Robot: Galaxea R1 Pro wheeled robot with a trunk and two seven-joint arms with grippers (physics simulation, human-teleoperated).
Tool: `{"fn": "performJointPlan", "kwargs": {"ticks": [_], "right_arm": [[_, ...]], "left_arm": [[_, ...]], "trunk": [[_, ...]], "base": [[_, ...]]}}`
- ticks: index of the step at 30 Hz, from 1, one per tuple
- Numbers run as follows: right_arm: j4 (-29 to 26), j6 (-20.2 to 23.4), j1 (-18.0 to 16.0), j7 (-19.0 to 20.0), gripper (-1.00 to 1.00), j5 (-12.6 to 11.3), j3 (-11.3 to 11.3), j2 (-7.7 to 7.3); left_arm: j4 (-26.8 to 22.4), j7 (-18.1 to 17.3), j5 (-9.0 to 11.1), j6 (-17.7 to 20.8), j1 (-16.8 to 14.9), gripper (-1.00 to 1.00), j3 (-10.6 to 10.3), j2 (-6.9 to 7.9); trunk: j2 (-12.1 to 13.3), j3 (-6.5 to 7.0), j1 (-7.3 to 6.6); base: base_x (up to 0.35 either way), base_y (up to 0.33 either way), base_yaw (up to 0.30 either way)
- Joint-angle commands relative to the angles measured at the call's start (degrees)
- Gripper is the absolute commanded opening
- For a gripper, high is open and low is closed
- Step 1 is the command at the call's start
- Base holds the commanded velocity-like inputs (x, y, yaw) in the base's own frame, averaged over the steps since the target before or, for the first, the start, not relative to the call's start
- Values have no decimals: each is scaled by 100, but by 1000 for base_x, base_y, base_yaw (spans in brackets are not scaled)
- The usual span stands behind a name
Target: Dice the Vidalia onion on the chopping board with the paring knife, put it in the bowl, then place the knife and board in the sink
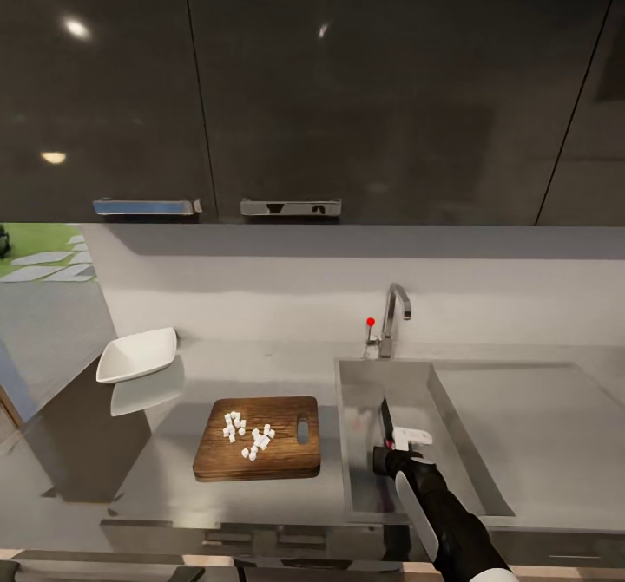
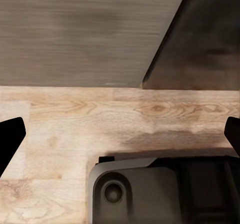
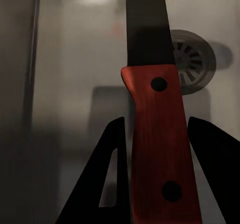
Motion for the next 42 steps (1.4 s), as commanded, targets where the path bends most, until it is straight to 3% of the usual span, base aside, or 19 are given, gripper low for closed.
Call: {"fn": "performJointPlan", "kwargs": {"ticks": [1, 42], "right_arm": [[-8, 16, -4, -54, -100, -60, 15, -2], [1, -54, -4, -59, -100, -77, -8, -2]], "left_arm": [[-1, -12, 61, -11, -1, 100, -12, 5], [35, -12, 67, -11, -1, 100, -84, -12]], "trunk": [[-12, -11, 3], [-12, -150, 3]], "base": [[0, 0, 0], [26, -12, 16]]}}
